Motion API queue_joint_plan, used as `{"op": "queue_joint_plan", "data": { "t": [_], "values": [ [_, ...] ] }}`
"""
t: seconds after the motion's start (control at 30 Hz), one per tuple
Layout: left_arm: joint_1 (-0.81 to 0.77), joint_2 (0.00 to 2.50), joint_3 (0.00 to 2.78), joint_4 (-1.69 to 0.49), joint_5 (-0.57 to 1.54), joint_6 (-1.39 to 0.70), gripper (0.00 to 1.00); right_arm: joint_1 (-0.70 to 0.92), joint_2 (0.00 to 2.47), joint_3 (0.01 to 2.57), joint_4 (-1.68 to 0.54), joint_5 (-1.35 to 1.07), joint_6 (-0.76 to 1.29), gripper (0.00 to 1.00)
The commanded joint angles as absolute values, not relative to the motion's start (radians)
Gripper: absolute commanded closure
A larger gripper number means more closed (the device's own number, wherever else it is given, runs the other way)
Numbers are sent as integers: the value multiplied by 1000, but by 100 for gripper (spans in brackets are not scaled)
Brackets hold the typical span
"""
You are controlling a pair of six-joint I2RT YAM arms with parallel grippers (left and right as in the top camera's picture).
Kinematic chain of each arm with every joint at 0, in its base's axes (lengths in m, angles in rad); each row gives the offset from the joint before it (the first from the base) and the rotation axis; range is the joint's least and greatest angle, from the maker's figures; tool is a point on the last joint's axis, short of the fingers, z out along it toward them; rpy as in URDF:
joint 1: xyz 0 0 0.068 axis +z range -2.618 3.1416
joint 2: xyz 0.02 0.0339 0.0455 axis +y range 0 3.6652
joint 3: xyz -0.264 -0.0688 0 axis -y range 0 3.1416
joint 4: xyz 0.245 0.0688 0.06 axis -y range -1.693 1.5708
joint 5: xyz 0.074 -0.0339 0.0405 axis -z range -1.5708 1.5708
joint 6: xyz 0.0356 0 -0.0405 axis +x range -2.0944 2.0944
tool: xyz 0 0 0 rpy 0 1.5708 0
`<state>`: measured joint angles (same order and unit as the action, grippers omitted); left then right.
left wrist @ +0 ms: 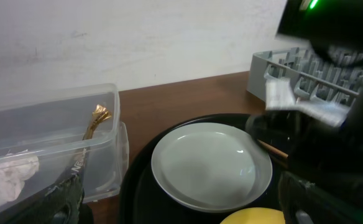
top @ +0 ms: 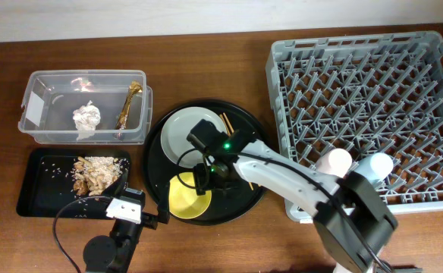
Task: Sort waste into correct bins and load items into the dishwasher rack
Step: 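Grasp the yellow bowl with the right gripper and place it in the rack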
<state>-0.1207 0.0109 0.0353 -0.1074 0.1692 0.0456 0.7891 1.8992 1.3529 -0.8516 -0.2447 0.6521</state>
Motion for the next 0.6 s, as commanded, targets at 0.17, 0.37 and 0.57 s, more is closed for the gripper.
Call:
{"op": "queue_joint_plan", "data": {
  "t": [0.17,0.37,0.57],
  "values": [
    [-114,6,27,-102,179,58,1,792,1949,1321,-864,-199,663,82],
    [-114,6,27,-102,179,58,1,790,1876,1331,-900,-118,663,96],
    [-114,6,27,-102,179,58,1,772,1589,1381,-1038,371,622,96]
  ]
}}
